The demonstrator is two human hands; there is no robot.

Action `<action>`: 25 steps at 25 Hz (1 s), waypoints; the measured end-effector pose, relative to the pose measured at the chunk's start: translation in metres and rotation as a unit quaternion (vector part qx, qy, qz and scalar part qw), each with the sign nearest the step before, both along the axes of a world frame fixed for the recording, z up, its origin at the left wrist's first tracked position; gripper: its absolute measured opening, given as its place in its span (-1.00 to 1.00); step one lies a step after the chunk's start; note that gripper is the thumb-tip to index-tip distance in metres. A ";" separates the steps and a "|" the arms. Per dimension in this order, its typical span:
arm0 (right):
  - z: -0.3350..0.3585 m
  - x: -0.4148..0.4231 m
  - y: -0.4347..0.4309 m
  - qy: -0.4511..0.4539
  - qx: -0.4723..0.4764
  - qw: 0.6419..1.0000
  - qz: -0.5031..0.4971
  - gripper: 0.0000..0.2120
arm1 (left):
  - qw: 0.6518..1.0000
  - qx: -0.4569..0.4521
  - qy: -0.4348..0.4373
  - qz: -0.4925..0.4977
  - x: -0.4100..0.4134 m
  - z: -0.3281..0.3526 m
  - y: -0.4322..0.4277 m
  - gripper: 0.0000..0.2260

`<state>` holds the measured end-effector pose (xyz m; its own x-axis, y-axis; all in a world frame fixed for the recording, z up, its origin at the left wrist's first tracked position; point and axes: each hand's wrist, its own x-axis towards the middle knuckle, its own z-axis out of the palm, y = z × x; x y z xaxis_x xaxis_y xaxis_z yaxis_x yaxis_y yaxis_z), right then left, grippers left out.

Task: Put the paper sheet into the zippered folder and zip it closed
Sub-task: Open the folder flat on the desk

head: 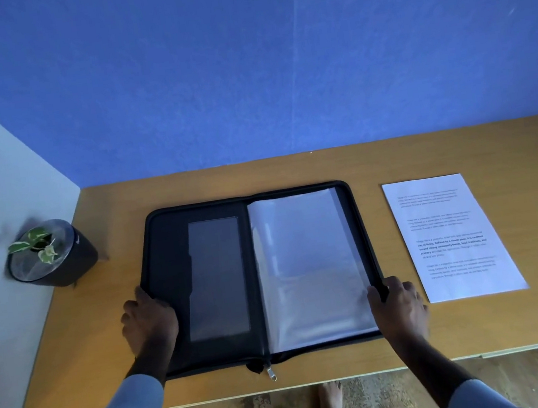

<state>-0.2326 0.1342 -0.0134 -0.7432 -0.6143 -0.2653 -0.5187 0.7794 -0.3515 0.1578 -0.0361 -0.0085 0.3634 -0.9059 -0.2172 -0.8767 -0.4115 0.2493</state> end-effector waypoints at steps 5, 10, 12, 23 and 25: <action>-0.007 0.007 -0.015 0.046 -0.026 0.992 0.117 -0.45 | 0.975 -0.092 -0.010 -0.201 -0.063 -0.003 0.019 -0.35; -0.028 0.017 -0.050 0.061 0.025 0.942 0.328 -0.25 | 0.908 -0.034 0.037 -0.416 -0.152 -0.025 0.039 -0.32; -0.035 0.012 -0.051 0.068 0.037 0.937 0.340 -0.22 | 0.901 -0.018 0.022 -0.432 -0.168 -0.033 0.045 -0.30; -0.047 -0.002 -0.033 0.104 0.037 0.931 0.347 -0.25 | 0.900 -0.033 -0.032 -0.433 -0.176 -0.046 0.055 -0.29; -0.046 -0.001 -0.033 0.093 0.032 0.932 0.348 -0.25 | 0.900 -0.031 -0.037 -0.433 -0.176 -0.046 0.055 -0.29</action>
